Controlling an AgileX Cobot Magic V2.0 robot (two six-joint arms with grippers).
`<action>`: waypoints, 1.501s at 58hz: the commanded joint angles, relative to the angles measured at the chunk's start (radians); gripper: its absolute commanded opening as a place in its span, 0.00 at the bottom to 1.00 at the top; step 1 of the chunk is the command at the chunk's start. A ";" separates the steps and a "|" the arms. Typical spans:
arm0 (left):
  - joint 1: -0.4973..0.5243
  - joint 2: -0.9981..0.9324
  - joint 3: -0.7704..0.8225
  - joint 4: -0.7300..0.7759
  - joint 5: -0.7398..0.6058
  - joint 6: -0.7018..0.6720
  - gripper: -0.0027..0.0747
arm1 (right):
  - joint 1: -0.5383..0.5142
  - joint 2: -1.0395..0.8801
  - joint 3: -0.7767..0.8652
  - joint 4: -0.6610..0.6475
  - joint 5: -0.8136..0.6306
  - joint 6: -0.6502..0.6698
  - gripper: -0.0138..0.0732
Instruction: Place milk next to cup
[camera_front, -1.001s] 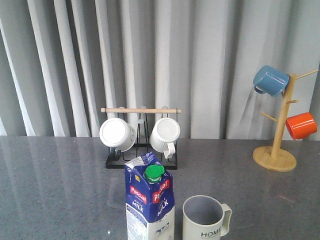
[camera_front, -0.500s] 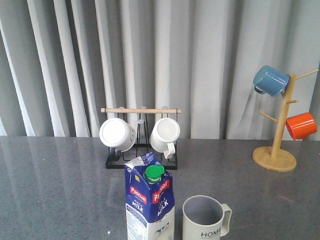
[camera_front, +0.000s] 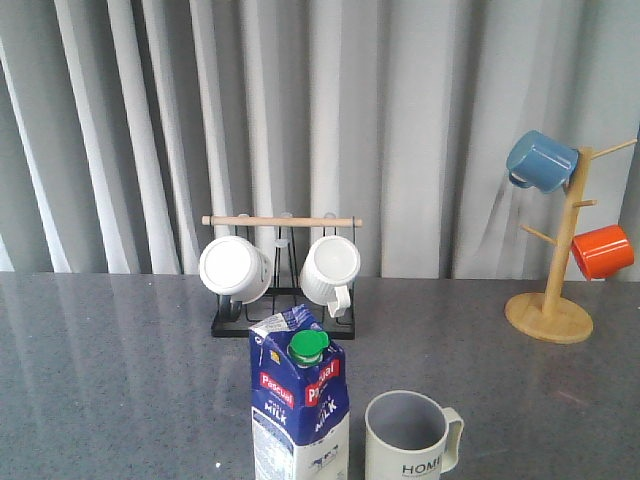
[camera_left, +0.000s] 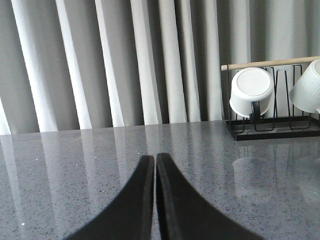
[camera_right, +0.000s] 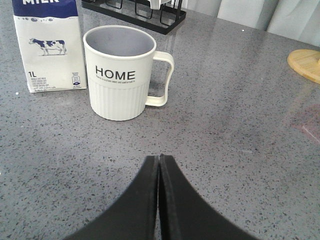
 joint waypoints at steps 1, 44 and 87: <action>0.001 -0.012 -0.026 0.000 -0.076 -0.014 0.03 | -0.004 0.001 -0.028 0.007 -0.063 -0.005 0.15; 0.001 -0.012 -0.026 0.000 -0.076 -0.014 0.03 | -0.004 0.001 -0.026 0.007 -0.063 -0.005 0.15; 0.001 -0.012 -0.027 0.000 -0.076 -0.014 0.03 | -0.259 -0.541 0.309 -0.546 -0.244 0.608 0.15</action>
